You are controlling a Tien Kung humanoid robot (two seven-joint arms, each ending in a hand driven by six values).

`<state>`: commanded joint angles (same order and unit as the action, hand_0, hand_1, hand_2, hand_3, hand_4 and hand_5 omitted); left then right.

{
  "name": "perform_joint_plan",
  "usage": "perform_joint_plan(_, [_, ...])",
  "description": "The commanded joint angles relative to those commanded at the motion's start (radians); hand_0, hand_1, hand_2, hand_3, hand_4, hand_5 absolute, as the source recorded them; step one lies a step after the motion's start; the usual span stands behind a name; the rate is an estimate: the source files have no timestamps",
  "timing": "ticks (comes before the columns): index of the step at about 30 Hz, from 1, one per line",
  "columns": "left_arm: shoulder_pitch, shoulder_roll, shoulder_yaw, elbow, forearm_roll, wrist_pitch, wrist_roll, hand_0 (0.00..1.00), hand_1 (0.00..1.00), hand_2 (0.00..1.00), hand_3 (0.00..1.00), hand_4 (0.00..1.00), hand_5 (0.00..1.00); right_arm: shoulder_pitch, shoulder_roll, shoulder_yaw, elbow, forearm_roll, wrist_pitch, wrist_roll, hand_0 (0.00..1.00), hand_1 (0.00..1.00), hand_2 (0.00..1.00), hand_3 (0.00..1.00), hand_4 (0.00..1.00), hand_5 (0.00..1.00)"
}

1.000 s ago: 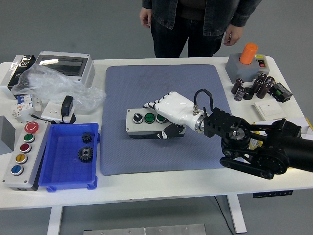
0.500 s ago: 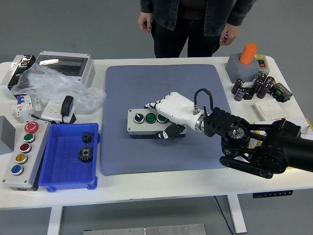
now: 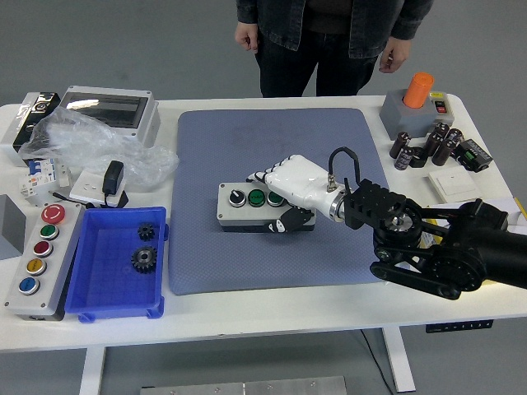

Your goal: Pick up the button,place it on the desk,press the button,press the button

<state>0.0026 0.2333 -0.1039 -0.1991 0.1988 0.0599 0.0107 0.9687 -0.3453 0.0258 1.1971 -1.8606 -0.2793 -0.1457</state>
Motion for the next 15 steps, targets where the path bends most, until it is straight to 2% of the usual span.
perform_joint_plan(1, [0.0,0.0,0.0,0.0,0.0,0.0,0.0,0.667,0.692,0.624,0.647,0.673,0.352,0.0,0.0,0.001,0.0,0.0,0.001,0.0,0.741,0.71,0.768,0.813,0.844,0.282])
perform_joint_plan(6, [0.0,0.001,0.0,0.0,0.001,0.0,0.0,0.667,0.692,0.624,0.647,0.673,0.352,0.002,-0.001,0.004,0.0,0.004,0.003,-0.001,0.741,0.71,0.768,0.813,0.844,0.282])
perform_joint_plan(7, [0.0,0.001,0.0,0.0,0.001,0.0,0.0,0.667,0.692,0.622,0.645,0.672,0.352,0.002,-0.001,0.004,0.0,0.004,0.003,-0.001,0.753,0.722,0.795,0.835,0.891,0.314])
perform_joint_plan(15, [-0.002,0.001,-0.002,0.0,0.003,0.0,0.0,0.667,0.692,0.624,0.644,0.672,0.353,0.002,-0.002,0.011,0.0,0.012,0.014,-0.002,0.759,0.73,0.802,0.849,0.907,0.325])
